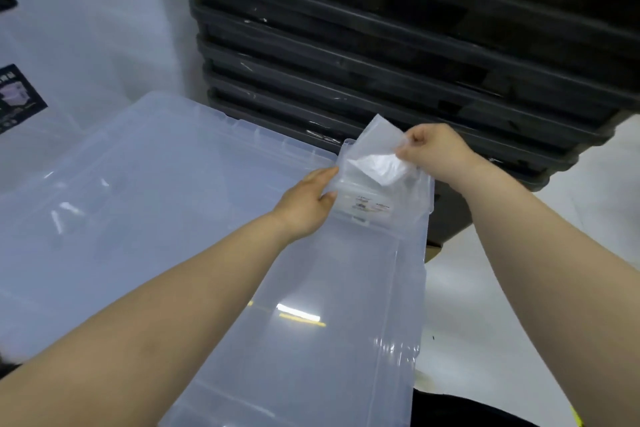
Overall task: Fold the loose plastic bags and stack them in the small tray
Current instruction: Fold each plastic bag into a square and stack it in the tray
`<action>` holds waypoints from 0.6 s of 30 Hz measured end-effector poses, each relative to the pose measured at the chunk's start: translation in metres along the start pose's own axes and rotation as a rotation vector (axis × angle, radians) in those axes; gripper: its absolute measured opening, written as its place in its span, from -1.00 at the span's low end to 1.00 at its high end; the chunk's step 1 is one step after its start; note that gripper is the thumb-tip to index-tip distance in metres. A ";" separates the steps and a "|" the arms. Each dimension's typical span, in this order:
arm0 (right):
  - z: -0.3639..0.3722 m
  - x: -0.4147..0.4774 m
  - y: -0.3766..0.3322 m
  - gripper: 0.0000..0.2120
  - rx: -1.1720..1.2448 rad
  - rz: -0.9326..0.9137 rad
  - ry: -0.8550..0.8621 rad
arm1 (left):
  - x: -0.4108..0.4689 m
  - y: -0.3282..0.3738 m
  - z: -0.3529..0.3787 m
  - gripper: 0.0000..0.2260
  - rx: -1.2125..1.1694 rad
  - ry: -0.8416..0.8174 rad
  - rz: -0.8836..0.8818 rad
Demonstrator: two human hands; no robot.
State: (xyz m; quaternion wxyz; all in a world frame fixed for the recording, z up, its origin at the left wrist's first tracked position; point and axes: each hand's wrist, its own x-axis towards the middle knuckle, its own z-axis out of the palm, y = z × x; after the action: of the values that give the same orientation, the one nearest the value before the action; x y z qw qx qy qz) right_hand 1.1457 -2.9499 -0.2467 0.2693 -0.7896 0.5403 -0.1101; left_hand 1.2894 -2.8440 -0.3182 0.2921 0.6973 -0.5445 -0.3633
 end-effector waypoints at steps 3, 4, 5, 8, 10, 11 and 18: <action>0.000 0.012 0.001 -0.81 -0.178 -0.017 -0.059 | 0.004 -0.005 0.003 -0.56 -0.093 -0.028 -0.019; 0.000 0.014 0.001 -0.86 -0.217 -0.028 -0.075 | 0.004 -0.006 0.004 -0.56 -0.124 -0.031 -0.022; 0.001 0.015 0.000 -0.89 -0.252 -0.038 -0.095 | 0.004 -0.008 0.004 -0.56 -0.144 -0.031 -0.022; 0.005 0.020 0.001 -0.91 -0.355 -0.065 -0.175 | 0.004 -0.009 0.006 -0.56 -0.190 -0.030 -0.017; 0.007 0.022 0.001 -0.81 -0.411 -0.066 -0.216 | 0.005 -0.009 0.008 -0.55 -0.219 -0.024 -0.023; 0.009 0.023 0.000 -0.74 -0.442 -0.067 -0.223 | 0.005 -0.010 0.009 -0.55 -0.221 -0.012 -0.022; 0.034 0.019 -0.002 -0.60 -0.749 -0.196 0.075 | 0.009 -0.011 0.014 -0.55 -0.194 0.057 -0.008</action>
State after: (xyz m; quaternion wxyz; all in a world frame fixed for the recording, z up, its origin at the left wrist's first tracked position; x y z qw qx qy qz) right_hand 1.1709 -2.9564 -0.2762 -0.0691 -0.8765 0.4747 0.0409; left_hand 1.2852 -2.8505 -0.3371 0.3724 0.6779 -0.4954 -0.3955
